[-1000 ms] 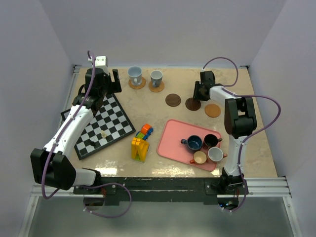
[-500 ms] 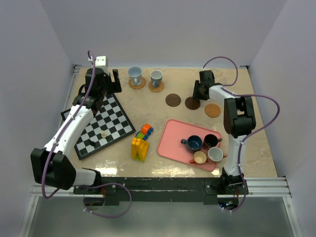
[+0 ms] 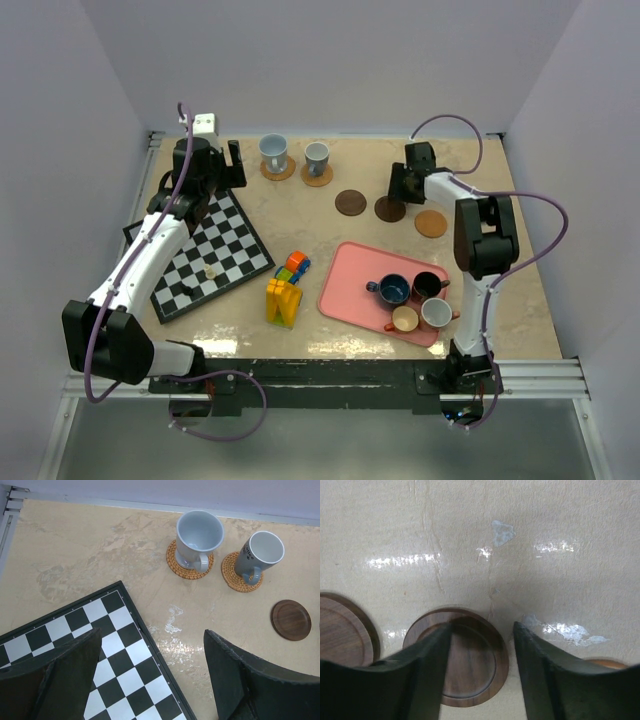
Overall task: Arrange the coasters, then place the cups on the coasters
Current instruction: Move the coaster to the center of the board.
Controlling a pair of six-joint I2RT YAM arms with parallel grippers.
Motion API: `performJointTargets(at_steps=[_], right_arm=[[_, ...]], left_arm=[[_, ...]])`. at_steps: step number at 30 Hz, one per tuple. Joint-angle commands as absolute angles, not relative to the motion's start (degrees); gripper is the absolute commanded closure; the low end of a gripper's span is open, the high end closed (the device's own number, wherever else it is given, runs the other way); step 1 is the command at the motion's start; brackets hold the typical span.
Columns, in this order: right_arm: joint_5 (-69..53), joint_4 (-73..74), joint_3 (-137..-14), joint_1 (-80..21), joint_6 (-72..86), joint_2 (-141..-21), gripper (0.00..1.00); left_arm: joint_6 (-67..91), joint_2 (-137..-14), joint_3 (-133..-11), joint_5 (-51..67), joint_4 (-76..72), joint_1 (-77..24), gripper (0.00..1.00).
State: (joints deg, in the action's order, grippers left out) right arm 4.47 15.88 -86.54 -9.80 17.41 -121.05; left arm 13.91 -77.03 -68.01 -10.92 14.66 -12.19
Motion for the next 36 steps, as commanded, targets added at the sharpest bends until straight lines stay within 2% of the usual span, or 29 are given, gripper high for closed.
performJointTargets(at_steps=[1, 4, 10, 16, 31, 36], right_arm=[[3.6, 17.0, -89.4, -9.8, 16.5, -115.4, 0.36], [2.9, 17.5, -89.8, -9.3, 16.7, -112.7, 0.25], [2.7, 19.7, -86.4, -5.7, 16.5, -107.4, 0.19], [2.1, 18.8, -76.7, -0.2, 14.9, -102.4, 0.13], [0.2, 16.6, -67.8, 6.9, 14.9, -104.4, 0.20], [-3.0, 15.9, -68.6, 6.9, 14.3, -107.4, 0.32]], left_arm=[[13.5, -76.8, -70.3, -11.2, 13.5, -12.4, 0.13], [13.6, -76.7, -70.4, -11.1, 13.5, -12.4, 0.13], [13.5, -76.6, -70.1, -11.0, 13.4, -12.4, 0.13], [14.0, -76.5, -69.8, -10.4, 13.2, -12.4, 0.13], [14.4, -76.2, -69.5, -9.6, 13.1, -12.4, 0.13], [14.6, -76.3, -69.5, -9.3, 13.1, -12.4, 0.13]])
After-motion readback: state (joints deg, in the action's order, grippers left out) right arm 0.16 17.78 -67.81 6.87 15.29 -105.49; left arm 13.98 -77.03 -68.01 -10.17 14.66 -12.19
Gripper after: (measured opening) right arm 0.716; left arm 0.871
